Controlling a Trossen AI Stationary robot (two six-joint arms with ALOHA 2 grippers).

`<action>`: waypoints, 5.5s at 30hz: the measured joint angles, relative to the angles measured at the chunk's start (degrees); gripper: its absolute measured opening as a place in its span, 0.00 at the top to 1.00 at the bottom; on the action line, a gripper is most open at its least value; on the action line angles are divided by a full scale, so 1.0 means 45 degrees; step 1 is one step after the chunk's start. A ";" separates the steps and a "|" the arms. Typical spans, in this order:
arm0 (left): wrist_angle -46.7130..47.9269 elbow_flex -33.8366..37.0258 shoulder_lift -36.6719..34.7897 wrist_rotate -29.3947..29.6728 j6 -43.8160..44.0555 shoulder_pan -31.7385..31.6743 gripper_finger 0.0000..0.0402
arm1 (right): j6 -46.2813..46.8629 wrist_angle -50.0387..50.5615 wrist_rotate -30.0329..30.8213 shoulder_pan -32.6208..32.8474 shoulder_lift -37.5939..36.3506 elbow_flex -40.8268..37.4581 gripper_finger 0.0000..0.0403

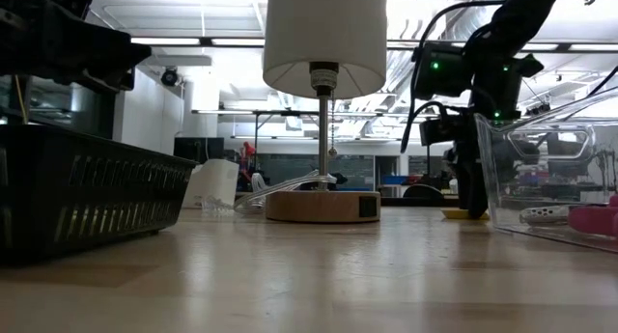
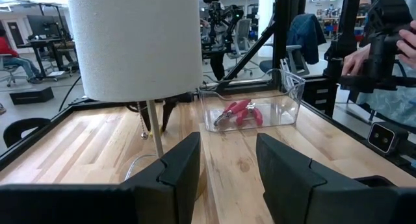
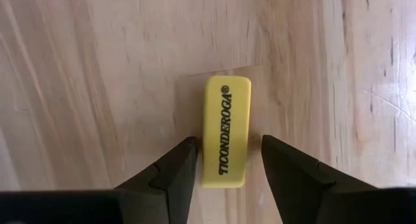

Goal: Pick & Place School Supplies
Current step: Put the yellow eraser into the black bin

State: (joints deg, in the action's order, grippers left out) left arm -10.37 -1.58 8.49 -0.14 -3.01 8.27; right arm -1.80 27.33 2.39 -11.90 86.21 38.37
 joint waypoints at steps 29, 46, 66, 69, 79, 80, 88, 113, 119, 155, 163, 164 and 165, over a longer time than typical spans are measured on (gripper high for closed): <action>-0.0004 0.0000 0.0000 0.0000 0.0000 0.0000 0.64 | 0.0452 -0.0323 0.0304 -0.0030 -0.0014 -0.0019 0.78; 0.0000 0.0000 0.0002 0.0000 0.0000 -0.0002 0.64 | 0.1254 0.2104 0.1863 0.0165 -0.2799 -0.0037 0.81; -0.0005 0.0000 0.0000 0.0000 0.0000 0.0000 0.64 | 0.2599 0.2939 0.2546 0.2848 -0.6450 0.0769 0.81; -0.0005 0.0000 0.0000 0.0000 0.0000 -0.0001 0.64 | 0.2603 0.2914 0.2510 0.3362 -0.6445 0.1352 0.81; -0.0005 0.0000 0.0000 0.0000 0.0000 -0.0002 0.64 | 0.4105 0.1974 0.2315 0.5608 -0.5577 0.2031 0.82; 0.0000 0.0000 0.0005 0.0000 0.0000 -0.0002 0.64 | 0.4151 0.1576 0.2165 0.5832 -0.5384 0.2053 0.82; -0.0002 0.0000 0.0001 0.0000 0.0000 -0.0001 0.64 | 0.4381 -0.1139 0.1610 0.7232 -0.3294 0.2446 0.82; -0.0003 0.0000 0.0003 0.0000 0.0000 0.0000 0.64 | 0.2009 -0.2887 0.1773 0.8176 0.3480 0.8591 0.82; -0.0005 0.0000 0.0000 0.0004 0.0000 0.0000 0.64 | 0.1757 -0.4398 0.1816 0.8135 0.4263 0.8578 0.82; -0.0058 0.0000 0.0001 0.0005 0.0000 0.0000 0.64 | 0.0793 -0.8955 0.2346 0.7824 0.7541 0.9882 0.82; -0.0133 0.0000 0.0005 0.0002 0.0000 -0.0002 0.64 | 0.0026 -0.8097 0.2018 0.7662 0.8550 1.1593 0.82; -0.0140 0.0000 0.0000 0.0005 0.0000 -0.0004 0.64 | 0.0054 -0.8095 0.2007 0.7607 0.8612 1.1664 0.82; -0.0150 0.0000 0.0000 0.0005 0.0000 -0.0004 0.64 | 0.0069 -0.8144 0.2005 0.7541 0.8714 1.1763 0.82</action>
State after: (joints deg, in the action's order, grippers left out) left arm -11.04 -1.58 8.49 -0.12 -3.01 8.26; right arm -1.49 -9.31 11.42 22.04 125.42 91.31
